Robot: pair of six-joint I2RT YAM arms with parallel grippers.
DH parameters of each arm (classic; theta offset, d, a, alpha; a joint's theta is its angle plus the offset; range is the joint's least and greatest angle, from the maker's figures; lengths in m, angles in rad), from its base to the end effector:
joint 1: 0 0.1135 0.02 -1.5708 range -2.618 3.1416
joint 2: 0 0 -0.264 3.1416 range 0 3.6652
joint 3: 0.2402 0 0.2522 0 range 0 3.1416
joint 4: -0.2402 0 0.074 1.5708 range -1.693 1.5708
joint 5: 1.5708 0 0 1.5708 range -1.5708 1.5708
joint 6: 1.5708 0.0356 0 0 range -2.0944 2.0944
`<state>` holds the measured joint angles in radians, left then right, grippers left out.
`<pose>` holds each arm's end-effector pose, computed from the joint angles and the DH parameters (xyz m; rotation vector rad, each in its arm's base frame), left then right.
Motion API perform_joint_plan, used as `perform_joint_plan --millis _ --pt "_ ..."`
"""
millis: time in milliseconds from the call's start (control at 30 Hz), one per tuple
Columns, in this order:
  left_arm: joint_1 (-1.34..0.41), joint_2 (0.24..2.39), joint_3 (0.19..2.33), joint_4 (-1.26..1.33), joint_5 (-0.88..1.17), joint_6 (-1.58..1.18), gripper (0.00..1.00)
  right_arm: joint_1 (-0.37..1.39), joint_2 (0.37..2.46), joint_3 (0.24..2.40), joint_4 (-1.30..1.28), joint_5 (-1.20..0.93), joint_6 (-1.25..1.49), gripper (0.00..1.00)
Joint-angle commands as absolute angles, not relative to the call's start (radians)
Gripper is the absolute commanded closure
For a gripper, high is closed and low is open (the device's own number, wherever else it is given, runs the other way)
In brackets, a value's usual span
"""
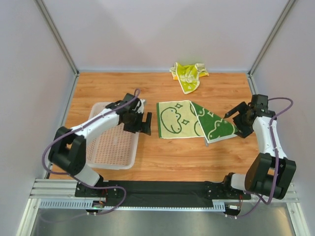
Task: Roll the towels
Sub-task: Move the towel to the center of the board, then flatten the towel
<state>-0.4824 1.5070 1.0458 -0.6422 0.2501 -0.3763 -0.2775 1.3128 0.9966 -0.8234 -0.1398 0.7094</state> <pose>0.2600 -0.1461 0.2248 0.2289 2.7518 -0.5890 0.2416 -0.0637 0.2504 1.2577 2.4268 0.3152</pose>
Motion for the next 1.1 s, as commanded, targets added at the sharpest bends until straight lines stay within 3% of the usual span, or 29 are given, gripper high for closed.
perform_joint_plan --millis 0,367,433,467,533,600,800,1067 --pt "-0.551 1.604 1.179 -0.656 0.175 -0.403 0.02 -0.247 1.266 1.052 -0.851 -0.181 0.637 0.05" --pt "-0.555 1.566 1.34 -0.934 -0.112 -0.446 0.04 -0.169 1.219 1.084 -0.902 -0.248 0.587 0.04" --pt "-0.555 1.554 1.388 -1.009 -0.198 -0.437 0.11 -0.146 1.235 1.1 -0.902 -0.259 0.589 0.04" --pt "-0.557 1.524 1.397 -1.015 -0.204 -0.425 0.19 -0.137 1.238 1.103 -0.9 -0.258 0.588 0.04" --pt "-0.58 1.488 1.425 -1.0 -0.17 -0.355 0.38 -0.123 1.25 1.106 -0.893 -0.256 0.588 0.04" --pt "-0.609 1.465 1.445 -0.986 -0.021 -0.283 0.42 -0.12 1.261 1.104 -0.885 -0.256 0.588 0.04" --pt "-0.666 1.505 1.387 -0.931 0.327 -0.293 0.45 -0.12 1.299 1.13 -0.887 -0.247 0.571 0.04" --pt "-0.681 1.615 1.206 -0.853 0.284 -0.356 0.53 -0.12 1.316 1.144 -0.89 -0.242 0.552 0.05"
